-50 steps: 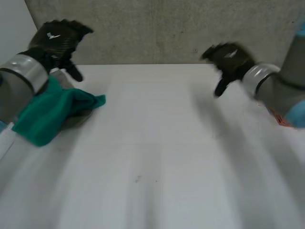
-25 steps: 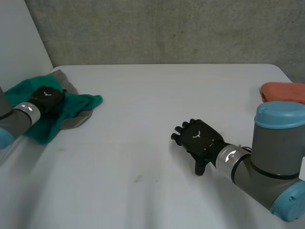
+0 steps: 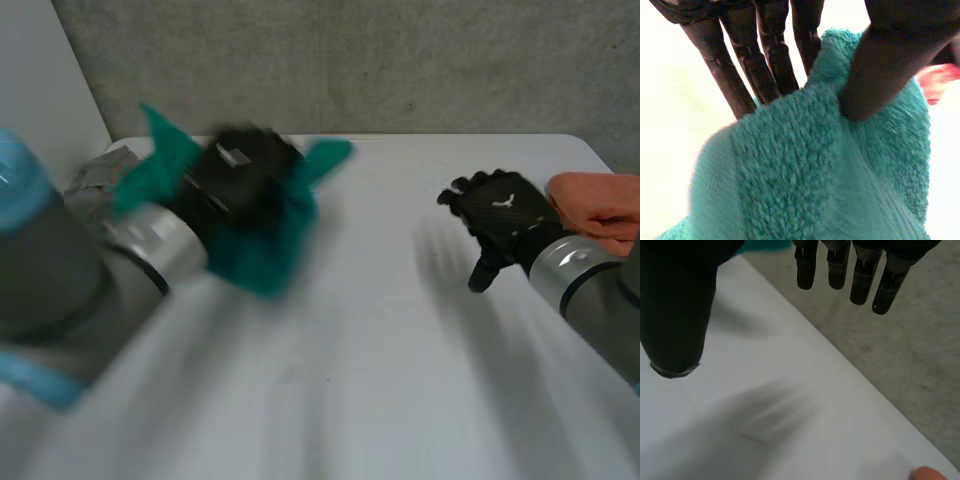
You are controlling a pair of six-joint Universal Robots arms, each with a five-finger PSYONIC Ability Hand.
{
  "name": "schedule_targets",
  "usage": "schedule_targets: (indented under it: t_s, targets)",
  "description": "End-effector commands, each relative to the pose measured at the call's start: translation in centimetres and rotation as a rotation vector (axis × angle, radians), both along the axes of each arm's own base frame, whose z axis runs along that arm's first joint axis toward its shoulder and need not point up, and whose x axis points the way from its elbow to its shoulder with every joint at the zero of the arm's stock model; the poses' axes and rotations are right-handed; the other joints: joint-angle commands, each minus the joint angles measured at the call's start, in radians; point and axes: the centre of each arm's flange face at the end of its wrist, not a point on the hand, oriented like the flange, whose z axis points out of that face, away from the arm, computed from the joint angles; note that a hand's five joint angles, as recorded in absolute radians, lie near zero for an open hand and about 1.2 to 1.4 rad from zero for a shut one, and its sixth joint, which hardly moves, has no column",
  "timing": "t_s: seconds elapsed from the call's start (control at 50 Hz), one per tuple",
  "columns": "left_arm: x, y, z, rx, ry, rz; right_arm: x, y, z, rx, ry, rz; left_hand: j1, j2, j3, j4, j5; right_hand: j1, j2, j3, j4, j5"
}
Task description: Fold the laundry.
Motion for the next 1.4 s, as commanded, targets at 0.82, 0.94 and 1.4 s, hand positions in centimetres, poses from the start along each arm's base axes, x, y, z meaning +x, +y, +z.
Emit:
schedule_targets:
  t_s: [0.82,0.94,1.4]
  targets:
    - [2.7,-9.7,-12.0,0.015,-0.415,-0.101,6.1,12.3,-7.3,0.112,0.263,0.420,-0.736,-0.819,-0.822,-0.827,-0.791,-0.028,-0.050,-0.040,-0.059,-0.066]
    - [1.5,-9.3,-12.9,0.015,-0.418,-0.134,6.0,11.9,-8.4,0.069,0.330,0.355,-0.581,-0.664,-0.667,-0.672,-0.636,0.362,0.340,0.350,0.331,0.323]
    - [-2.5,-9.1,-12.0,-0.150,-0.371,-0.180,5.6,6.7,-4.3,-0.092,0.199,0.208,0.409,0.325,0.322,0.318,0.354,1.194,1.172,1.182,1.163,1.155]
